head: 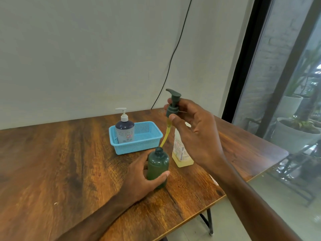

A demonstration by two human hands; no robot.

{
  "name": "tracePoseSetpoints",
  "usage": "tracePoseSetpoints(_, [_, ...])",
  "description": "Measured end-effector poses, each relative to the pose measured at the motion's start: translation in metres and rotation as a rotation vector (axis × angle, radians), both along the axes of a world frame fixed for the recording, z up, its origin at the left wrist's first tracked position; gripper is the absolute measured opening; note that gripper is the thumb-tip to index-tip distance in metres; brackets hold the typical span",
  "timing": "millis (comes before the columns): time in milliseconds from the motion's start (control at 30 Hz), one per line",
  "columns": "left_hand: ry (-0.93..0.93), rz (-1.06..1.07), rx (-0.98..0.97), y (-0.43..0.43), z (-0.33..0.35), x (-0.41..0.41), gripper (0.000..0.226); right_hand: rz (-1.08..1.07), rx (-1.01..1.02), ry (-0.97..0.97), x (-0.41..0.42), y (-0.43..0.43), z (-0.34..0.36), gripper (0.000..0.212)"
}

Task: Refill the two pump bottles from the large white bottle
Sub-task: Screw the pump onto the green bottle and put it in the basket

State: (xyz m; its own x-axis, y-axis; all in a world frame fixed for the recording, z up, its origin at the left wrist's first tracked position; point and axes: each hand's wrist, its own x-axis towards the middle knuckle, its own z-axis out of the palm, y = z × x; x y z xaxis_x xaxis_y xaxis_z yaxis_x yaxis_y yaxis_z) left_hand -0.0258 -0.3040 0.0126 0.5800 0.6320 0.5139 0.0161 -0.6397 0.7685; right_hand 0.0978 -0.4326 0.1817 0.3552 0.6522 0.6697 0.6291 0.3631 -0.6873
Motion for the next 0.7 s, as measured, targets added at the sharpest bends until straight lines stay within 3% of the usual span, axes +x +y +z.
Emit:
tracePoseSetpoints(200, [-0.001, 0.005, 0.008, 0.000, 0.000, 0.000, 0.071, 0.007, -0.039, -0.013, -0.001, 0.007, -0.006, 0.038])
tracePoseSetpoints(400, [-0.021, -0.025, -0.014, -0.001, 0.001, 0.000, 0.070, -0.040, -0.339, 0.010, -0.005, 0.022, -0.069, 0.042])
tracePoseSetpoints(533, [-0.013, -0.040, 0.002, 0.002, -0.002, -0.001, 0.070, -0.105, -0.309, -0.009, -0.004, 0.018, -0.092, 0.046])
tracePoseSetpoints(700, [0.078, -0.129, 0.009, 0.004, 0.008, -0.007, 0.074, 0.082, -0.413, 0.086, 0.006, 0.015, -0.110, 0.075])
